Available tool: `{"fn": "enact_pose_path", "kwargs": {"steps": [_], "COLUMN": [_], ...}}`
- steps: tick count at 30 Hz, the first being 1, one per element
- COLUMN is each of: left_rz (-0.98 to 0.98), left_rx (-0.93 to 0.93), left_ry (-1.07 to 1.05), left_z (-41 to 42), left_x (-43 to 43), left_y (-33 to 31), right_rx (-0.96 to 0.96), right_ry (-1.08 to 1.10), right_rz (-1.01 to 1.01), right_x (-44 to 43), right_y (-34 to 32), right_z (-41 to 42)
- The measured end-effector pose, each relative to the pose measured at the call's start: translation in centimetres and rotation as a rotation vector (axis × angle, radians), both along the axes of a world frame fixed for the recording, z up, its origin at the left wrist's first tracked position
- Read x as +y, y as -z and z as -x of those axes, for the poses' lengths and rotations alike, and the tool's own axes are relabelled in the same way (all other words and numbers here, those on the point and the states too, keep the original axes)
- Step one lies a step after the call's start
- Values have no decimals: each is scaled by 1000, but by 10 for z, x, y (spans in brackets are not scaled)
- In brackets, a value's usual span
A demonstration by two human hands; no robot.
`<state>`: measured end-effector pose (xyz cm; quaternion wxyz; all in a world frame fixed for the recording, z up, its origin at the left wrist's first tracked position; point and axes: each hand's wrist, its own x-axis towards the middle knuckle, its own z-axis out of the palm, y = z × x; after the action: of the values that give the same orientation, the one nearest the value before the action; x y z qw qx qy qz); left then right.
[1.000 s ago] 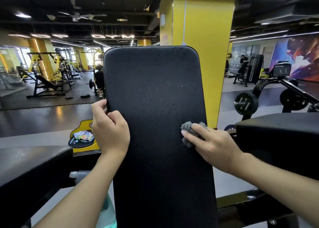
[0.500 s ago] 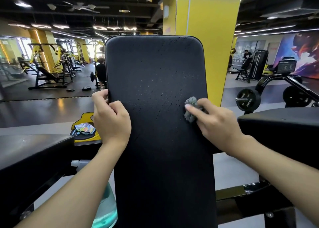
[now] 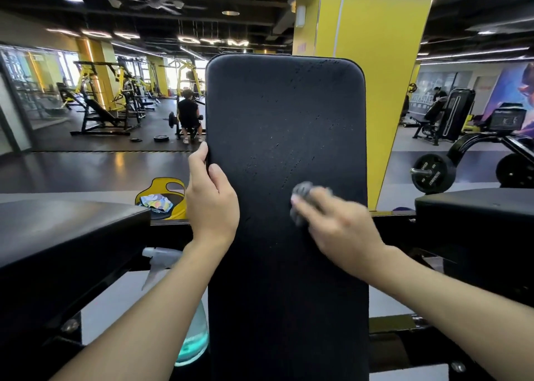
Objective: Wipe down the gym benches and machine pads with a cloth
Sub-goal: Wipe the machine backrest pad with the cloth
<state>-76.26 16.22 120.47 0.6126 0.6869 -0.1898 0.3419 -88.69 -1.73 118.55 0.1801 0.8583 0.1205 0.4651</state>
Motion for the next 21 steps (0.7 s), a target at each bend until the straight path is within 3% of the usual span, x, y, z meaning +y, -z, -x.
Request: {"fn": "enact_pose_path", "kwargs": {"steps": [3, 4, 7, 9, 12, 14, 15, 19, 21], "left_rz": [-11, -9, 3, 22, 36, 33, 31, 32, 33], "left_rx": [-27, -34, -32, -29, -29, -25, -25, -16, -15], "left_ry": [-10, -9, 11, 20, 18, 26, 32, 34, 31], "left_z": [1, 0, -2, -2, -1, -2, -2, -2, -2], "left_x": [1, 1, 1, 1, 0, 0, 0, 0, 0], "left_y": [7, 8, 11, 12, 13, 14, 14, 14, 14], "right_rx": [148, 116, -74, -98, 65, 148, 119, -110, -60], "right_ry": [-104, -67, 101, 112, -54, -93, -56, 135, 50], "right_rz": [230, 203, -145, -201, 102, 241, 218, -177, -120], "right_x": [-12, -16, -10, 8, 16, 3, -3, 3, 19], "right_y": [-14, -25, -39, -20, 3, -16, -28, -43, -19], "right_z": [6, 2, -7, -12, -4, -4, -7, -20, -19]}}
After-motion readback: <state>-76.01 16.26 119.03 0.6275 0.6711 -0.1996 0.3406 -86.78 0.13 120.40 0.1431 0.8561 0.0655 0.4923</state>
